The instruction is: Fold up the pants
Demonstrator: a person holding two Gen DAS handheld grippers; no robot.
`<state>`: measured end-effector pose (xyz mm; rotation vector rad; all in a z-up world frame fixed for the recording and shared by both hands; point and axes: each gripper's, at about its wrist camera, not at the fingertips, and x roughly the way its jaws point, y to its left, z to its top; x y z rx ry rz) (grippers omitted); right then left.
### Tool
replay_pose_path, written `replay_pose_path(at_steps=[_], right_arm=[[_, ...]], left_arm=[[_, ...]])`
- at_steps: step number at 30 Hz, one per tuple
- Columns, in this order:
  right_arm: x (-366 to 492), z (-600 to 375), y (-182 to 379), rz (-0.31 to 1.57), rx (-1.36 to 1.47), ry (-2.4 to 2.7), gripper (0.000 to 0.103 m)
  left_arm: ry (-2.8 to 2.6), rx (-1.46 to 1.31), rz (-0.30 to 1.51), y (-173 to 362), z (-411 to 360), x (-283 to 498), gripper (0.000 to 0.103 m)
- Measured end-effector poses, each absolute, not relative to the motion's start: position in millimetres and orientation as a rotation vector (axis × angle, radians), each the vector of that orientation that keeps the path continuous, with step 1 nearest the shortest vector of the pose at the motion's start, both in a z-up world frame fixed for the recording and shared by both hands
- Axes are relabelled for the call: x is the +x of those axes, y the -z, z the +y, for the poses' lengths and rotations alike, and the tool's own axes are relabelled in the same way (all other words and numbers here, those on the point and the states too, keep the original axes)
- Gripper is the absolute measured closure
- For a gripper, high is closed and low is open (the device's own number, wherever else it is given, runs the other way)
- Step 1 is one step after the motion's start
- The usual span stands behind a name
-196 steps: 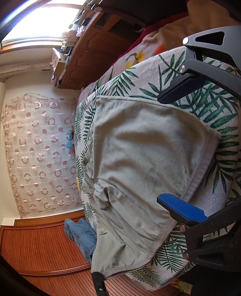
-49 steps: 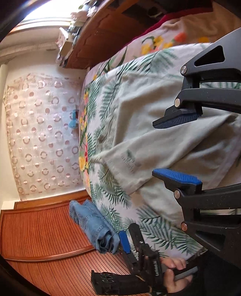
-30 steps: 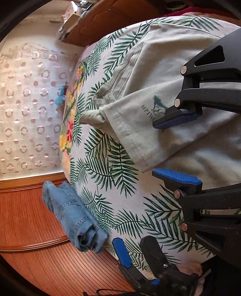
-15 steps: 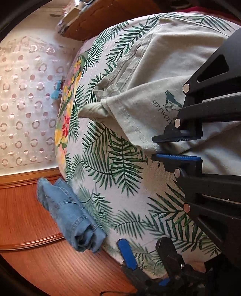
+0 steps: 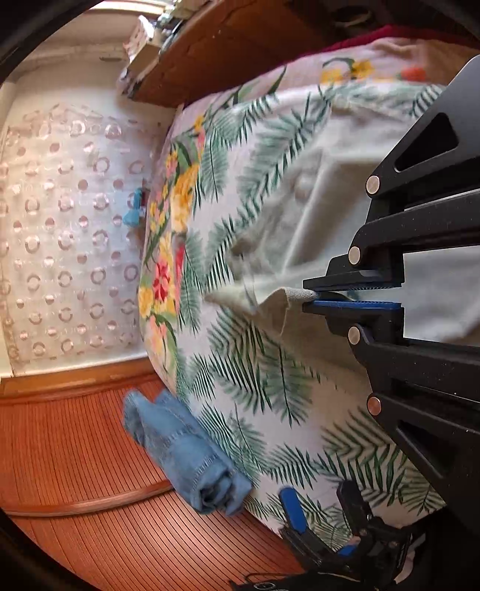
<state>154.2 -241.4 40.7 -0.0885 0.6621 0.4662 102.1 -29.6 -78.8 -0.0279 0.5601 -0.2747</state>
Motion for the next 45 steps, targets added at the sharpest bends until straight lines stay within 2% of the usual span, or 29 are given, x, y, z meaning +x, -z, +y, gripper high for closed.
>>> replay_pose_path(at_steps=[10,22,27,29,33,40,42,45], right_arm=[[173.4,-285.2,-46.5,0.668,-0.034,-0.322,0.099],[196.6,-290.3,-33.0,0.727,0.031,-0.238,0.099],[198.6,-286.4,-31.9,0.763,0.031,-0.256,0.070],[203.7,-286.0,-28.8,0.791,0.034,-0.260,0.063],[212.8,-289.2,-25.4,0.807,0.043,-0.246,0.062],[211.5,-284.3,-23.9,0.793,0.012,-0.270,0.063],[210.1,-284.0,-23.0,0.787,0.001,-0.279,0.092],[204.6,-287.7,-29.1,0.746,-0.004,-0.270,0.099]], left_arm=[[0.272,-0.008,0.571,80.9,-33.6,103.6,0.019],[0.267,0.018,0.596,83.4,-37.7,105.2,0.019],[0.266,0.049,0.616,85.3,-44.3,107.1,0.019],[0.266,0.057,0.623,86.1,-45.5,107.6,0.019],[0.268,0.063,0.651,88.6,-47.0,111.8,0.019],[0.270,0.073,0.679,91.6,-50.5,113.9,0.019],[0.271,0.073,0.682,91.8,-51.2,113.3,0.019],[0.272,0.072,0.683,92.1,-51.0,113.4,0.019]])
